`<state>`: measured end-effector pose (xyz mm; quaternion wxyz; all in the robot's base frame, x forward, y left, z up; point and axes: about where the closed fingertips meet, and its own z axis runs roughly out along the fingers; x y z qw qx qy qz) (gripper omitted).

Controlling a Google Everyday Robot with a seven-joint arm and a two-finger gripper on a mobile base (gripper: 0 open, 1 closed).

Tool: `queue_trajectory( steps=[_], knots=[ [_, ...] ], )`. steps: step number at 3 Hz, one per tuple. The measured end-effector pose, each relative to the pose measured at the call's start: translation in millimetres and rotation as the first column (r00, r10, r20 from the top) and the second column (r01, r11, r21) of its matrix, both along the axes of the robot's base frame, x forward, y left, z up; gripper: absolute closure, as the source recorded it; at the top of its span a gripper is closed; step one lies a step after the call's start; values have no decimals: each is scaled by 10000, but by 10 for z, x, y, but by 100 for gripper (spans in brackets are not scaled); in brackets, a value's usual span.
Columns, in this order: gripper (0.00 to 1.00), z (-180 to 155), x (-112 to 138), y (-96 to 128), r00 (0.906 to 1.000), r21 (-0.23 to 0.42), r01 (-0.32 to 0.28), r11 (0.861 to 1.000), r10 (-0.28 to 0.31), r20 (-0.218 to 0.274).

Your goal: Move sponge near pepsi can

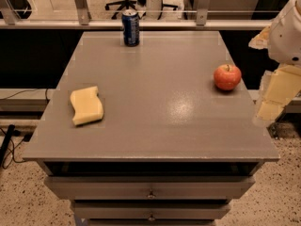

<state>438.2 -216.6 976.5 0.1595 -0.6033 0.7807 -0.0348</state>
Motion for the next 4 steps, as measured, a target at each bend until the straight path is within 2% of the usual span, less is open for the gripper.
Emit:
queue_trajectory(
  steps=[1, 2, 3, 4],
  knots=[
    [0, 0, 0, 0, 10000, 0, 0, 10000, 0, 2],
    [0, -62, 54, 211, 9991, 605, -419, 9973, 424, -68],
    [0, -333, 189, 1193, 9852, 2146, -1627, 9631, 1706, -186],
    [0, -444, 319, 2005, 9647, 3207, -2552, 9121, 2624, 215]
  ],
)
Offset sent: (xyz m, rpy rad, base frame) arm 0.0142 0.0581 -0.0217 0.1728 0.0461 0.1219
